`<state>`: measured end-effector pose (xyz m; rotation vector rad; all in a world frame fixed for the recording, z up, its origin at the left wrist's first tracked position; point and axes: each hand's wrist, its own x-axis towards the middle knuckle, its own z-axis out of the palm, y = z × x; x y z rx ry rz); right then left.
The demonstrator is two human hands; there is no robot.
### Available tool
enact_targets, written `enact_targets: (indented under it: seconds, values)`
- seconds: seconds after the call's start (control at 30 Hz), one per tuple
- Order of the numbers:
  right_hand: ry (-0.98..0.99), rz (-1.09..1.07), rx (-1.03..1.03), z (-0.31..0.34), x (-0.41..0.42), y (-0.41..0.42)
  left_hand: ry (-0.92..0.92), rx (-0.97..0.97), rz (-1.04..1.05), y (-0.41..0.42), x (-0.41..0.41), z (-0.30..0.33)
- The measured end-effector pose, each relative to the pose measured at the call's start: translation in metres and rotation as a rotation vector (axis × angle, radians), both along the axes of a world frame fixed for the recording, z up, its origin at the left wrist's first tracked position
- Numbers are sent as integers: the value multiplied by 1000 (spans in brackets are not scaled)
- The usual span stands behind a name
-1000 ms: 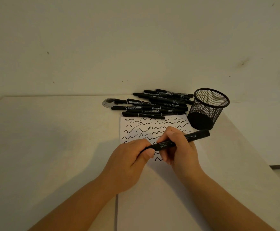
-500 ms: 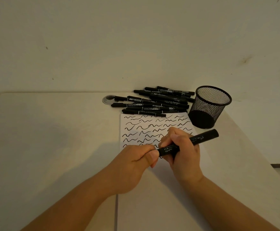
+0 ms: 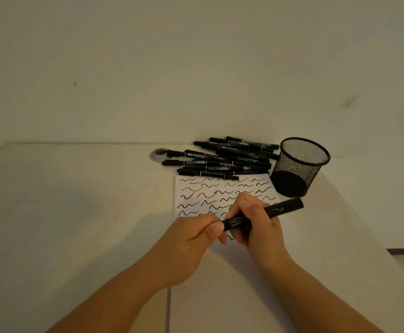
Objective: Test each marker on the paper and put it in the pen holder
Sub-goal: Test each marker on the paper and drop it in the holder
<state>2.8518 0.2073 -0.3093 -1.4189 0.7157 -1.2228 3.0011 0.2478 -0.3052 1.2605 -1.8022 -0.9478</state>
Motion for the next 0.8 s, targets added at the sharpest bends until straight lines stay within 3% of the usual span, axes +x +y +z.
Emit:
enact_targets:
  seconds: [0.17, 0.23, 0.3, 0.4, 0.5, 0.63, 0.73, 0.8]
  values:
    - [247, 3, 330, 17, -8, -8, -83, -81, 199, -7, 0, 7]
    - [357, -26, 293, 22, -16, -6, -179, -115, 270, -11, 4, 11]
    - [449, -195, 38, 29, -25, -3, -282, -149, 304, -14, 5, 18]
    - [835, -454, -625, 45, -36, -6, -501, -255, 298, -21, -2, 34]
    - [1114, -424, -896, 57, -41, -12, -616, -396, 273, -28, -19, 50]
    - [1095, -367, -986, 81, -51, -27, -628, -565, 255, -43, -35, 78]
    - [991, -446, -831, 104, -63, -50, -525, -607, 291, -71, -37, 97]
    - [889, -541, -682, 113, -75, -69, -557, -558, 330, -97, -33, 102]
